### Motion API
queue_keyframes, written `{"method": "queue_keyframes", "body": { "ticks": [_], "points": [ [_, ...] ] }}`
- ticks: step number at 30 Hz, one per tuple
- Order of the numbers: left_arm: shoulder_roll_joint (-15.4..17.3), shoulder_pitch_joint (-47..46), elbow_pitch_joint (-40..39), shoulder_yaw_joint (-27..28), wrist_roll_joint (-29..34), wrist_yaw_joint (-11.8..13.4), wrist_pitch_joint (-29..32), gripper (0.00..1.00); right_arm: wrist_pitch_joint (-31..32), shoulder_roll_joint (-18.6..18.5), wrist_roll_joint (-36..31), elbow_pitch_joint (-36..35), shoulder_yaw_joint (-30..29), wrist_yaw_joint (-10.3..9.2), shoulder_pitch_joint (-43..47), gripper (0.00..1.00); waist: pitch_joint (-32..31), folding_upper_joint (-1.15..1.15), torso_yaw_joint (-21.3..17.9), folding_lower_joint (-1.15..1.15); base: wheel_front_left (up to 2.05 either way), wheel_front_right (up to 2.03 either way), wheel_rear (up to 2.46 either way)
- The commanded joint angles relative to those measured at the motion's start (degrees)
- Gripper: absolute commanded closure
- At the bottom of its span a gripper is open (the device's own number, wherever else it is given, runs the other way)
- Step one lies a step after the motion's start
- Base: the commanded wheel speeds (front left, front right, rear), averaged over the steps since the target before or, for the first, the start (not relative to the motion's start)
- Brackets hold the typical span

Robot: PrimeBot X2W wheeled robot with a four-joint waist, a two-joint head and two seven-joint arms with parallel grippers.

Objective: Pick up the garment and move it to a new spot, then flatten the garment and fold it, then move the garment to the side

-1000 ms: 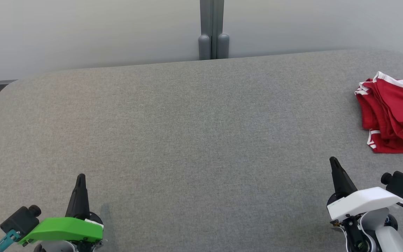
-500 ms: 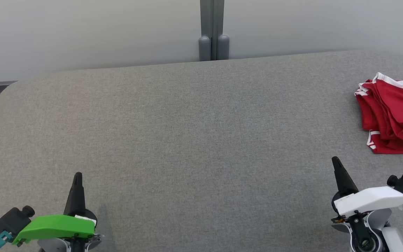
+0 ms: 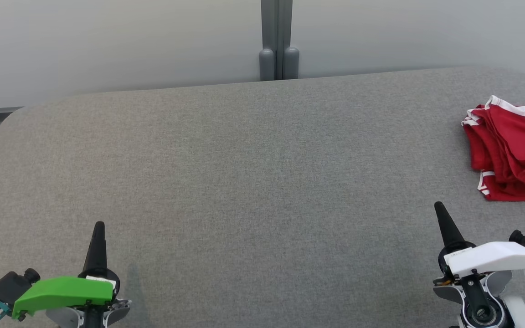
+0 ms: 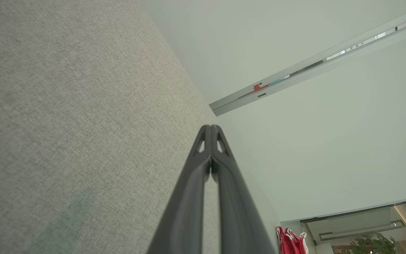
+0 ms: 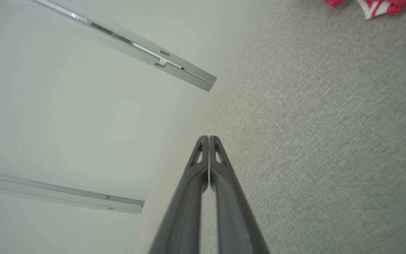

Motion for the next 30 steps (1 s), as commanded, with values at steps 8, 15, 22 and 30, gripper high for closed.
{"method": "queue_keyframes", "body": {
  "ticks": [8,15,22,30],
  "points": [
    [-0.2,-1.7,-0.7,1.1,-4.7,-0.1,1.4,1.0,1.0,0.2,5.6,-0.2,-0.8,-0.01,-1.3,1.0,-0.2,0.0,0.0,0.0,0.0,0.0,0.0],
    [-0.3,-1.9,-0.8,1.6,-7.9,-0.1,2.4,1.0,1.6,0.3,9.3,-0.1,-1.2,-0.02,-1.4,1.0,-0.3,0.0,0.0,0.0,0.0,0.0,0.0],
    [-0.4,-2.0,-0.9,2.1,-11.0,-0.1,3.3,1.0,2.2,0.4,12.8,-0.1,-1.5,-0.01,-1.6,1.0,-0.4,0.0,0.1,0.0,0.0,0.0,0.0],
    [-0.5,-2.2,-1.0,2.6,-14.3,-0.1,4.3,1.0,2.8,0.5,16.6,0.0,-1.9,-0.02,-1.7,1.0,-0.6,0.0,0.1,0.0,0.0,0.0,0.0]
  ]
}}
